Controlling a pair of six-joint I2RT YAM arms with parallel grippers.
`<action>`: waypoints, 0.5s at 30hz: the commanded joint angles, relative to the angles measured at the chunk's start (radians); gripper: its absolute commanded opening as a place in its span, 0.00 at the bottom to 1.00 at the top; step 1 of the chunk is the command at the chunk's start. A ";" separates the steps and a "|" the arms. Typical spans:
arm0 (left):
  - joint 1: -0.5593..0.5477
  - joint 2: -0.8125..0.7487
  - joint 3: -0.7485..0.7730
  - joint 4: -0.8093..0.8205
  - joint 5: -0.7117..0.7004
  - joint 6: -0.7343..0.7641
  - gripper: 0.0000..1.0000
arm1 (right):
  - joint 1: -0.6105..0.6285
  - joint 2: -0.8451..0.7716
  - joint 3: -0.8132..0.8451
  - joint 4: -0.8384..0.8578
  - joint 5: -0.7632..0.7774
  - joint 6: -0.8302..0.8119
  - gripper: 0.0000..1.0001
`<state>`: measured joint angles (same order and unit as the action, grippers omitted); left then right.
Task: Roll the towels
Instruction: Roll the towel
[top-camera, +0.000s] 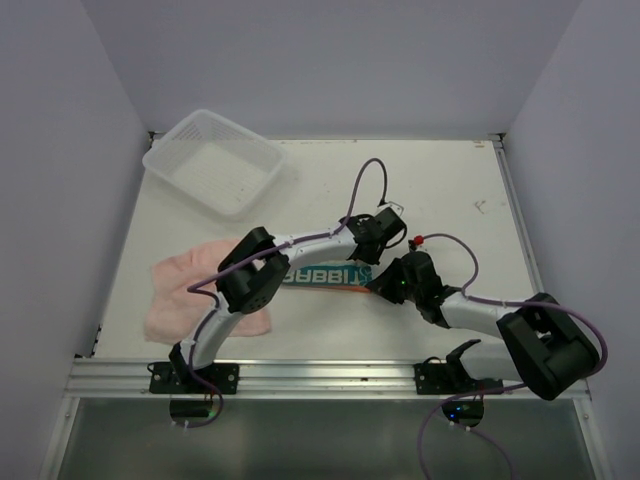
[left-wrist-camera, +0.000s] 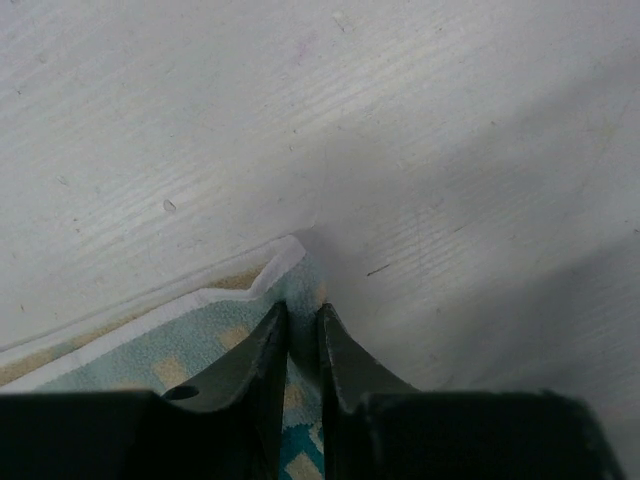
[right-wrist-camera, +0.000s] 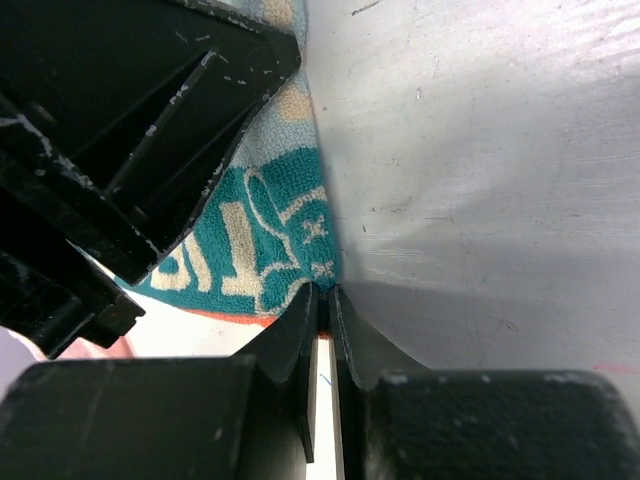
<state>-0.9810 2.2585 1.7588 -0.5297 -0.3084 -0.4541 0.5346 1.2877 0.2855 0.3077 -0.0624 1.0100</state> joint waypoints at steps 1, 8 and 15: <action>-0.005 0.049 0.050 -0.050 -0.009 -0.011 0.19 | 0.004 0.027 -0.028 -0.101 0.049 -0.080 0.07; -0.002 0.046 0.105 -0.055 0.005 -0.044 0.17 | 0.018 -0.014 0.014 -0.189 0.081 -0.139 0.00; 0.021 -0.002 0.087 0.002 0.075 -0.100 0.11 | 0.044 -0.123 0.079 -0.349 0.168 -0.195 0.00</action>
<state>-0.9810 2.2887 1.8275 -0.5743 -0.2718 -0.5076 0.5663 1.2037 0.3317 0.1307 0.0311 0.8795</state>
